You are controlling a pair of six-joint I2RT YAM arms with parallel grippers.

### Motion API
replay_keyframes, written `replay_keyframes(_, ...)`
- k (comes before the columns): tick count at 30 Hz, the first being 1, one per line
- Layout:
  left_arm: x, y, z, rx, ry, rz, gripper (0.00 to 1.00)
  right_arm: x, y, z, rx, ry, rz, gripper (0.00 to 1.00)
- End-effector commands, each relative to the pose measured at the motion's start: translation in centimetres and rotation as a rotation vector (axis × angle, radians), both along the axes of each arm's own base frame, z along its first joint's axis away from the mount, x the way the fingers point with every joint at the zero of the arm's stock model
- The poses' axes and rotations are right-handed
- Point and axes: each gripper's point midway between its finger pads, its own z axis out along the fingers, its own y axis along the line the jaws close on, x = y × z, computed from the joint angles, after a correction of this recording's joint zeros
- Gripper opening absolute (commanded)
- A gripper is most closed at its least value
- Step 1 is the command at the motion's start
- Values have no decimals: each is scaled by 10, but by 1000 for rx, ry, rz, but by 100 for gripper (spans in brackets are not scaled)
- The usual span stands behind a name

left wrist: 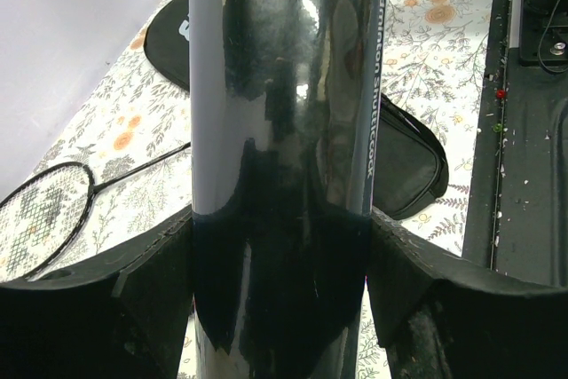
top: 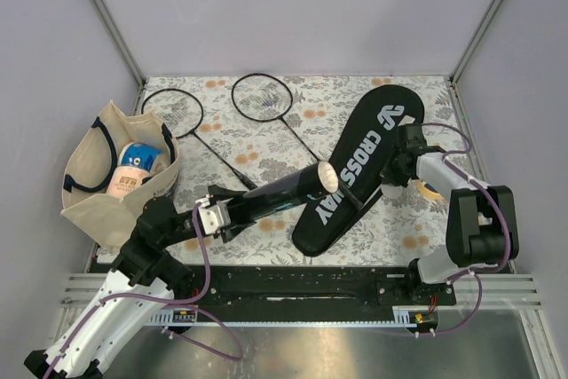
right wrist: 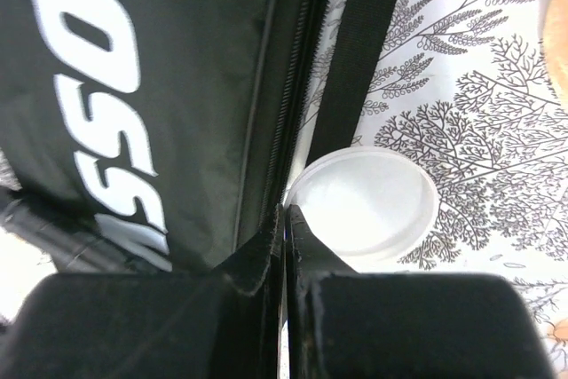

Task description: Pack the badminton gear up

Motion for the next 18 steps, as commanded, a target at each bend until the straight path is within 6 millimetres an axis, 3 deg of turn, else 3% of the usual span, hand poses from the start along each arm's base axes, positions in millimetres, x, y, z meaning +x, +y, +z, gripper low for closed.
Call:
replay_keyframes(1, 7, -2, 25, -55, -76, 15, 21, 11, -1, 47, -13, -148, 51, 0)
replay_keyframes(6, 12, 0, 20, -27, -51, 42, 20, 19, 14, 115, 24, -361, 186, 0)
replay_keyframes(10, 18, 4, 14, 21, -45, 76, 20, 14, 46, 180, 125, -593, 394, 0)
replay_keyframes(14, 28, 11, 11, 79, -45, 127, 20, -10, 85, 241, 294, -787, 601, 0)
replay_keyframes(18, 32, 15, 9, 131, -36, 143, 20, -46, 125, 282, 557, -944, 808, 0)
